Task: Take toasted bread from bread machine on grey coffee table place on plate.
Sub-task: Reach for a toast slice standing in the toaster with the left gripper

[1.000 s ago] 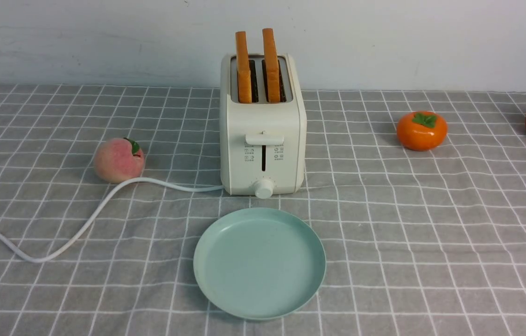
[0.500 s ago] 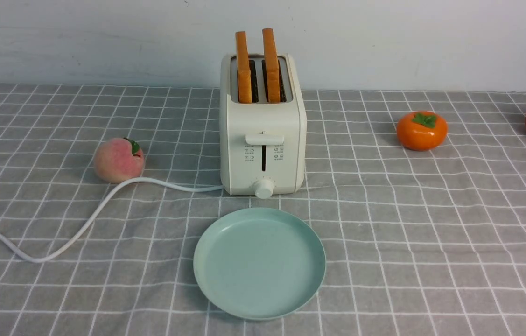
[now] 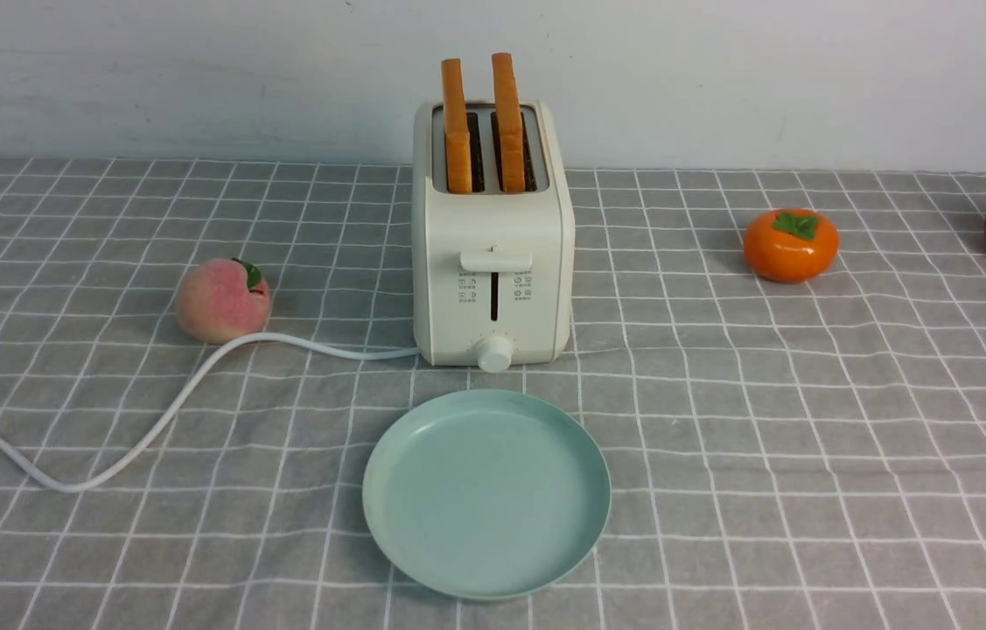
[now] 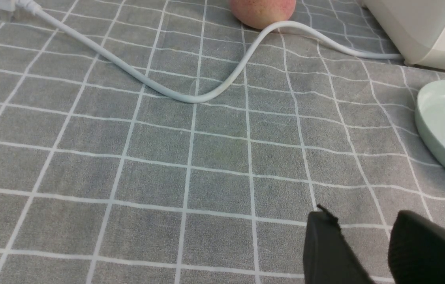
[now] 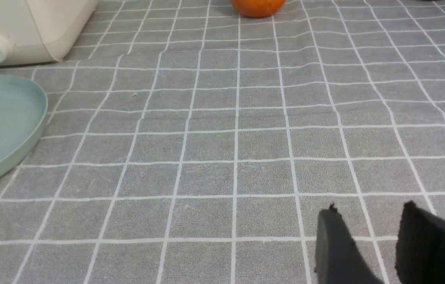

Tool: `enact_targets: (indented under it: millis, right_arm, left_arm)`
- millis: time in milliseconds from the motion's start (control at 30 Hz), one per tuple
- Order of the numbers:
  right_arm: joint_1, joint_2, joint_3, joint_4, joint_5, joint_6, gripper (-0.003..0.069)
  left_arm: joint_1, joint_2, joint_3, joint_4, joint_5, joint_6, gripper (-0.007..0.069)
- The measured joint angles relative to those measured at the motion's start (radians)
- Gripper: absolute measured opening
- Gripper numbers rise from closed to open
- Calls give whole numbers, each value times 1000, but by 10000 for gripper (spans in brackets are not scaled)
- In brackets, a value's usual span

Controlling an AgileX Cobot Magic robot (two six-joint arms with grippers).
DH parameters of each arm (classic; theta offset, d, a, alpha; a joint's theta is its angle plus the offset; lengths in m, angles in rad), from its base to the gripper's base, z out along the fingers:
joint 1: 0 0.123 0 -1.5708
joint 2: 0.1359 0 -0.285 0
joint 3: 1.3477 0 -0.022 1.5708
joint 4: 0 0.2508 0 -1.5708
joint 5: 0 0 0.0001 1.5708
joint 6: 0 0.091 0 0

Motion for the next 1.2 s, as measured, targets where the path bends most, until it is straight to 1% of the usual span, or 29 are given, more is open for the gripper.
enact_targets:
  millis: [100, 167, 233, 300, 400, 467, 600, 667, 867, 967, 1000, 1033, 1067, 1100, 1133, 1167, 1200]
  right_arm:
    - [0, 0, 0, 0, 0, 0, 239]
    - [0, 0, 0, 11, -8, 9, 239]
    - [0, 0, 3, 58, -41, 34, 239]
    - [0, 0, 7, 144, -94, 82, 239]
    - [0, 0, 7, 300, -241, 174, 239]
    - [0, 0, 7, 374, -299, 208, 239]
    - [0, 0, 7, 432, -358, 227, 239]
    - [0, 0, 7, 439, -362, 230, 239]
    - [0, 0, 7, 441, -368, 230, 239]
    - [0, 0, 7, 452, -378, 232, 239]
    - [0, 0, -6, 465, -392, 237, 230]
    - [2, 0, -39, 468, -385, 237, 216]
    - [6, 0, -93, 462, -368, 229, 190]
    - [8, 7, -178, 435, -333, 199, 137]
    - [9, 21, -245, 410, -310, 171, 109]
    - [10, 51, -333, 377, -254, 136, 59]
    - [10, 94, -420, 348, -180, 106, 18]
  left_arm:
    - [0, 0, 0, 7, -26, 3, 235]
    - [0, 0, 0, -33, -83, -2, 235]
    - [0, 0, 0, -88, -127, -20, 235]
    - [0, 0, 0, -166, -181, -66, 235]
    - [0, 0, 0, -378, -297, -183, 235]
    - [0, 0, 0, -478, -348, -237, 237]
    - [0, 0, 0, -623, -414, -267, 237]
    - [0, 0, 0, -654, -423, -267, 237]
    - [0, 0, 0, -673, -425, -268, 237]
    - [0, 0, 0, -678, -470, -272, 236]
    - [0, 0, -2, -679, -540, -279, 212]
    - [0, 0, -11, -671, -559, -272, 188]
    - [0, 0, -28, -652, -563, -254, 145]
    - [0, 0, -86, -587, -538, -204, 66]
    - [0, 7, -125, -549, -509, -171, 24]
    - [0, 29, -182, -510, -458, -135, -11]
    - [0, 59, -230, -486, -403, -110, -14]
